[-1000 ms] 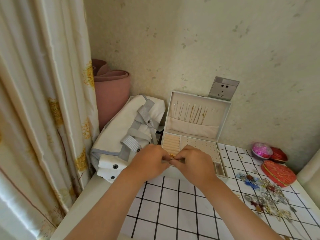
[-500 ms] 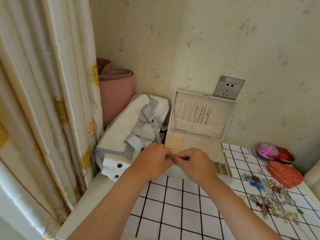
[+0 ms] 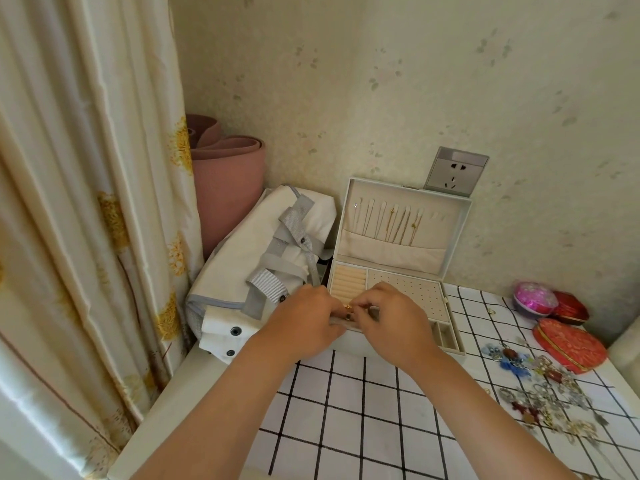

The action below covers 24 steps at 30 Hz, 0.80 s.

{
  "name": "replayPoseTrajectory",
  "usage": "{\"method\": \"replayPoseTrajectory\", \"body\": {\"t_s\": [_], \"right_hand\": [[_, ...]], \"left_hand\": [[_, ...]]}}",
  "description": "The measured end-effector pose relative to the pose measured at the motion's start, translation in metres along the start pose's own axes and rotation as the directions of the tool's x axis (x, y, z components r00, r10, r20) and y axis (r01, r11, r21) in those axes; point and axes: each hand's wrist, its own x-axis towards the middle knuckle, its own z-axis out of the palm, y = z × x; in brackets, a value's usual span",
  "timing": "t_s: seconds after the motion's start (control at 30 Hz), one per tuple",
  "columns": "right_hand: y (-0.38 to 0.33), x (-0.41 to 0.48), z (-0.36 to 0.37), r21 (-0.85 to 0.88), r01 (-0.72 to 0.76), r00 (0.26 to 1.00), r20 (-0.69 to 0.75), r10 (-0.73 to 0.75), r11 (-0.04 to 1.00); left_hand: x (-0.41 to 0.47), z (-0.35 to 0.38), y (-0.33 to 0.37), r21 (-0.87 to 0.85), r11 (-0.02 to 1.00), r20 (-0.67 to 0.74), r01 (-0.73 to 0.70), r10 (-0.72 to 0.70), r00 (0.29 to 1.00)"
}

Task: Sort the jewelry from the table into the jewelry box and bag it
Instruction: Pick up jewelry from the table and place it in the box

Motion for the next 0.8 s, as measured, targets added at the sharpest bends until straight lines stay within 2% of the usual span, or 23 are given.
{"method": "replayPoseTrajectory", "body": {"t_s": [0.13,0.27,0.57,0.7,0.8], "right_hand": [[0.004,0.014,-0.001,-0.076,0.076,0.992,0.11,-0.067,0.994],[0.001,0.024,0.0,-0.096,0.061,0.98,0.196,-0.042,0.993],[0.005,0.022,0.008,0.12,-0.016,0.989,0.146,-0.002,0.993],[0.008,0.018,0.01,0.093,0.008,0.994,0.106,-0.018,0.996],[0.01,0.017,0.009,0.136,-0.035,0.99,0.138,0.016,0.99]], "left_hand": [[0.003,0.001,-0.001,-0.048,0.998,-0.053,0.038,-0.04,0.998],[0.004,0.004,-0.004,-0.069,0.995,-0.077,0.07,-0.075,0.994],[0.006,0.005,-0.005,-0.07,0.995,-0.061,0.07,-0.074,0.995],[0.005,0.006,-0.005,-0.061,0.997,-0.061,0.047,-0.051,0.997],[0.004,0.007,-0.004,-0.073,0.997,-0.055,0.03,-0.034,0.998]]}}
